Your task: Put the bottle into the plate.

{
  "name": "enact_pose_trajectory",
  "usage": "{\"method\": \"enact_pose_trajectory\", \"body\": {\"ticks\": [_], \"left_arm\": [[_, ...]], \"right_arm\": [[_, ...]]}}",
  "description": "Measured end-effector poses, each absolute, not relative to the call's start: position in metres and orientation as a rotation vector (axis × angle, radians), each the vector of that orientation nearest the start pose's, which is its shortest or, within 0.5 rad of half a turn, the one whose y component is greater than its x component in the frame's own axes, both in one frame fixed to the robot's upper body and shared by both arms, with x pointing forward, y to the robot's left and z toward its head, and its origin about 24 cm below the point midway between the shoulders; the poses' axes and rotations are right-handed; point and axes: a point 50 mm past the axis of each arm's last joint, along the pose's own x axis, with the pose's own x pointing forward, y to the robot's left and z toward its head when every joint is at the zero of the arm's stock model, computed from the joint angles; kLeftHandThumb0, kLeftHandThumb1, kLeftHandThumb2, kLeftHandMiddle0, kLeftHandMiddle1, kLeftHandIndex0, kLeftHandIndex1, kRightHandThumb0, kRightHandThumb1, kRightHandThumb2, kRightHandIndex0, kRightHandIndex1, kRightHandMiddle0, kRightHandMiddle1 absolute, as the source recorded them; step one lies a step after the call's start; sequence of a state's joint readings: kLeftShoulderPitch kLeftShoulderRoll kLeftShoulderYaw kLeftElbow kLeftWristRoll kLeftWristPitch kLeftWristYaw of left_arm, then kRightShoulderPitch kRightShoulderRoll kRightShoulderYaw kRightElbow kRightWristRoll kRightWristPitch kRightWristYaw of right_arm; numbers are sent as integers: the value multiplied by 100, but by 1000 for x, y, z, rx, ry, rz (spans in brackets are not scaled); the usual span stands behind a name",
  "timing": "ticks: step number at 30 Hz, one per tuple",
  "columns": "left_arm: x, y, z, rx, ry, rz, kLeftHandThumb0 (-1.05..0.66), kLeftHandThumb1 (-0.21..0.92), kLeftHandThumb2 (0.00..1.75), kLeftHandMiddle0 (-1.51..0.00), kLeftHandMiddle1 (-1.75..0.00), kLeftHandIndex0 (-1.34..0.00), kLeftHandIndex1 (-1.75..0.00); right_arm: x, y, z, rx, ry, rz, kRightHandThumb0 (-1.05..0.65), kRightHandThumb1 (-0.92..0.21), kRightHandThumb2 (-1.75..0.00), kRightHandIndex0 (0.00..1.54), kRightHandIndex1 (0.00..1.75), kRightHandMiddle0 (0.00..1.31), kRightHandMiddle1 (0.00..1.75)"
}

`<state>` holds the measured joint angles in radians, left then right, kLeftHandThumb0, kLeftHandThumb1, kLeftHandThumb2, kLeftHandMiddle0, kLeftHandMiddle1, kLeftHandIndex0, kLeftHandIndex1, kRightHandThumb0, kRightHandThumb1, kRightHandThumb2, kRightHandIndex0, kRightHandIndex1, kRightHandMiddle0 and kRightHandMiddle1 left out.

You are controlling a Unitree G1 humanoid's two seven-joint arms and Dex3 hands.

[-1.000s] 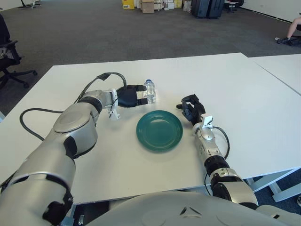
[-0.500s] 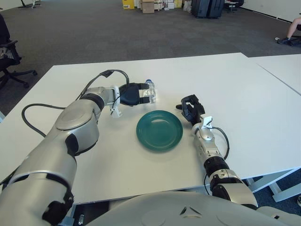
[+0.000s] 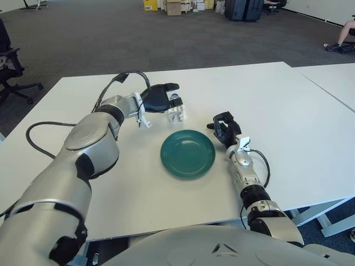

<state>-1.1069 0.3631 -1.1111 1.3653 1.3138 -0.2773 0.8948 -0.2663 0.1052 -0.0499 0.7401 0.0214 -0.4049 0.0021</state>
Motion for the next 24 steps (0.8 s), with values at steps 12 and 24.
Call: {"method": "enact_pose_trajectory", "body": {"ticks": [12, 24], "left_arm": [[388, 139, 118, 1962, -963, -221, -35, 92, 52, -52, -8, -18, -174], [398, 150, 121, 1943, -675, -165, -47, 77, 77, -49, -12, -3, -134]], "right_arm": [[280, -109, -20, 122, 95, 53, -36, -82, -65, 40, 120, 25, 174], [282, -109, -20, 122, 100, 52, -36, -83, -64, 40, 120, 24, 175]]}}
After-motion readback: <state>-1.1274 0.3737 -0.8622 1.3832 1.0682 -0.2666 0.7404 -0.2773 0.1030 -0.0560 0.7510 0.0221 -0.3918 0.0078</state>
